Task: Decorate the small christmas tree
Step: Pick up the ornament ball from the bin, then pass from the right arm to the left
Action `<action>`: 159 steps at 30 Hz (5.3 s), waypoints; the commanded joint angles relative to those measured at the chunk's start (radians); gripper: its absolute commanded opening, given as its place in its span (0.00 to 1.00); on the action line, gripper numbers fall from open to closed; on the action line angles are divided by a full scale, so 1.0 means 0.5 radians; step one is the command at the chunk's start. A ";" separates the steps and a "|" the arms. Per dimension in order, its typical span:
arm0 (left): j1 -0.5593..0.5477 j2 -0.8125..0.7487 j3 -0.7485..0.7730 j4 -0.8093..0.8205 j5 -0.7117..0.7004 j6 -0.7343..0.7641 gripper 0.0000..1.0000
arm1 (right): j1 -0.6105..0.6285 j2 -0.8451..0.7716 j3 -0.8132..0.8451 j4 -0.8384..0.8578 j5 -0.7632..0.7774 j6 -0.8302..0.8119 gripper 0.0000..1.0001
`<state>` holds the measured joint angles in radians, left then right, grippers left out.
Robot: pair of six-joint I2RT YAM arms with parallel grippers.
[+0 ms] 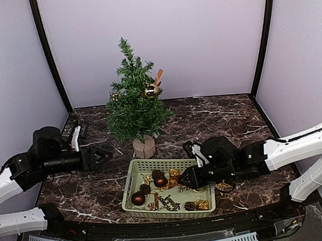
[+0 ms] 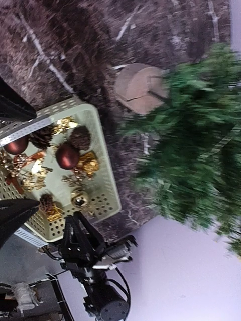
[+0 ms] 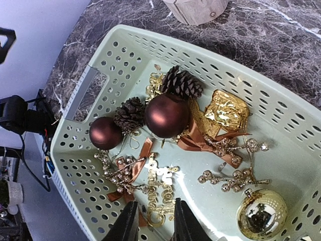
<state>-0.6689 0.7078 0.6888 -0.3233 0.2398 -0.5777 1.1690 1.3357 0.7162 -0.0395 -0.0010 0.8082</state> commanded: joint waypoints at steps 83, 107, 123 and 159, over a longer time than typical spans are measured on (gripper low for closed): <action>-0.261 0.373 -0.172 0.462 0.082 -0.207 0.67 | -0.004 0.126 0.431 -0.063 0.067 -0.339 0.49; -0.233 0.653 -0.045 1.417 0.815 -0.013 0.68 | -0.200 -0.160 0.474 0.658 -0.504 -0.163 0.52; -0.235 0.874 -0.007 1.821 1.026 -0.122 0.65 | -0.201 0.075 0.793 0.901 -0.769 -0.219 0.54; -0.252 0.732 0.228 1.136 0.927 0.110 0.00 | -0.306 -0.074 0.450 1.122 -0.917 -0.115 0.55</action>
<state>-0.7902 1.0863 0.7227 0.4076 0.7322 -0.6003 1.0245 1.3155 0.9485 0.4263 -0.4458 0.7429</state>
